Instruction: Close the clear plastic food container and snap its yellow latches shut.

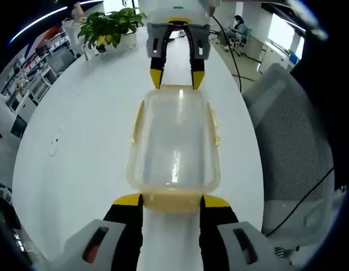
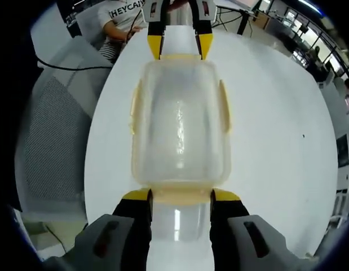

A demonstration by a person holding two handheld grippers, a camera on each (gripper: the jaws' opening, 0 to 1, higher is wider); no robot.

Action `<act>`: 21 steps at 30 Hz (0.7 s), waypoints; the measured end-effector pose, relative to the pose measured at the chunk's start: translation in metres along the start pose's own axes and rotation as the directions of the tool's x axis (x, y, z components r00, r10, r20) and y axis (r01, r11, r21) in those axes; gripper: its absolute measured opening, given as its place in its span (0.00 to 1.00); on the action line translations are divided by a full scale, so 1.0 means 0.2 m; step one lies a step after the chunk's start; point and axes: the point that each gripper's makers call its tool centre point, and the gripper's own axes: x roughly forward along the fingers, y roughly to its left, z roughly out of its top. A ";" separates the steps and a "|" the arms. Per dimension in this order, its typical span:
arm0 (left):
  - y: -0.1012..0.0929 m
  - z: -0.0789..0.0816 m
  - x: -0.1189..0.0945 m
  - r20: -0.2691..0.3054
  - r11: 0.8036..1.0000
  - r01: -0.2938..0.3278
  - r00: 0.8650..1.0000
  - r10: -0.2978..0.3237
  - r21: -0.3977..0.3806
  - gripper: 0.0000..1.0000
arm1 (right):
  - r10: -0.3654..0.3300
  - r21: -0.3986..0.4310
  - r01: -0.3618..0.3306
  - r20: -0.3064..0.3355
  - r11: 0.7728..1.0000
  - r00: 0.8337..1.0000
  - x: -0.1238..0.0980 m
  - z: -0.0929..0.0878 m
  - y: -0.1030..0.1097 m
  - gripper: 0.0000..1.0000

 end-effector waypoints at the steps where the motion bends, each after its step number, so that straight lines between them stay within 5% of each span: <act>1: 0.00 0.01 0.01 -0.001 1.000 -0.002 1.000 0.002 0.002 0.33 | -0.001 0.002 0.001 0.001 1.000 1.000 -0.01 -0.01 0.00 0.37; 21: -0.03 0.18 0.13 0.001 1.000 0.004 1.000 -0.004 -0.002 0.33 | 0.017 0.019 -0.017 0.018 1.000 1.000 -0.04 -0.22 0.03 0.37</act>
